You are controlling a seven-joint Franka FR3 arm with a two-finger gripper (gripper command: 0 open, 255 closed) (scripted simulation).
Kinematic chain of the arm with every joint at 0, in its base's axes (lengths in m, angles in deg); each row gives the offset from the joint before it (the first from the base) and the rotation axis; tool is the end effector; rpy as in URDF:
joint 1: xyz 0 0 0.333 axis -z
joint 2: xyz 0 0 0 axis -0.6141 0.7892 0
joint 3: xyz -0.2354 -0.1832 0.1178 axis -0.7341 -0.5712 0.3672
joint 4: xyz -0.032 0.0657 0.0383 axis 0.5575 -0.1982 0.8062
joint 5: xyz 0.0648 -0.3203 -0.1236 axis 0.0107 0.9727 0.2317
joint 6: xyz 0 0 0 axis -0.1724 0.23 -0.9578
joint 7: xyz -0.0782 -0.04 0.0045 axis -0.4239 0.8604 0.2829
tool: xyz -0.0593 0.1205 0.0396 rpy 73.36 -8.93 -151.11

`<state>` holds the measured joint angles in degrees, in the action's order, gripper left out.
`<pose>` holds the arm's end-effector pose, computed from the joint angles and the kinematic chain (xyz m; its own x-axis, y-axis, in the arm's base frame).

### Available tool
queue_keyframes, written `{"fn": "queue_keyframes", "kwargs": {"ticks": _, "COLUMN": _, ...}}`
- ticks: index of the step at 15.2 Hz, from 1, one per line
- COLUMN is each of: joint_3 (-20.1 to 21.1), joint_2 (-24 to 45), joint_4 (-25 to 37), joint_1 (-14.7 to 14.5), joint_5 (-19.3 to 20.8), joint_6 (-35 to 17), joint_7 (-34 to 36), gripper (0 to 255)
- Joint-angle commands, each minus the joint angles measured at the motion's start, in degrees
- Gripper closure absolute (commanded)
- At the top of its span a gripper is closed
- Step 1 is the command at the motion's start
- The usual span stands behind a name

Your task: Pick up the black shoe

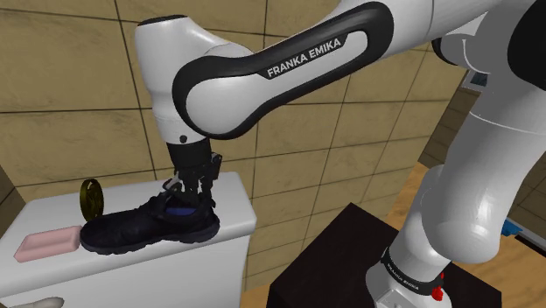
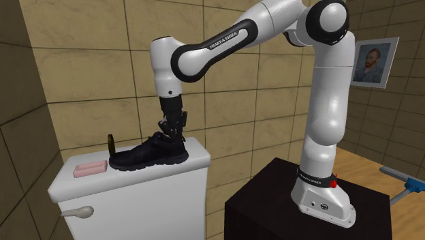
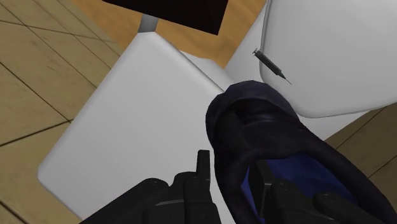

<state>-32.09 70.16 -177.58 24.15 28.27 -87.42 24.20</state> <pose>0.3844 0.3316 0.4210 0.9736 0.2256 -0.0358 0.2278 -0.9702 0.0823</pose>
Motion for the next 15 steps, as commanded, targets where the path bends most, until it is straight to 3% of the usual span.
{"fn": "queue_keyframes", "kwargs": {"ticks": 1, "joint_3": 0.03, "joint_2": -0.47, "joint_4": 1.01, "joint_1": -0.01, "joint_5": -0.28, "joint_6": 1.33, "joint_7": -0.17, "gripper": 255}}
{"fn": "queue_keyframes", "kwargs": {"ticks": 15, "joint_3": -0.11, "joint_2": -2.61, "joint_4": 8.20, "joint_1": 0.15, "joint_5": -1.48, "joint_6": 10.36, "joint_7": -1.42, "gripper": 255}}
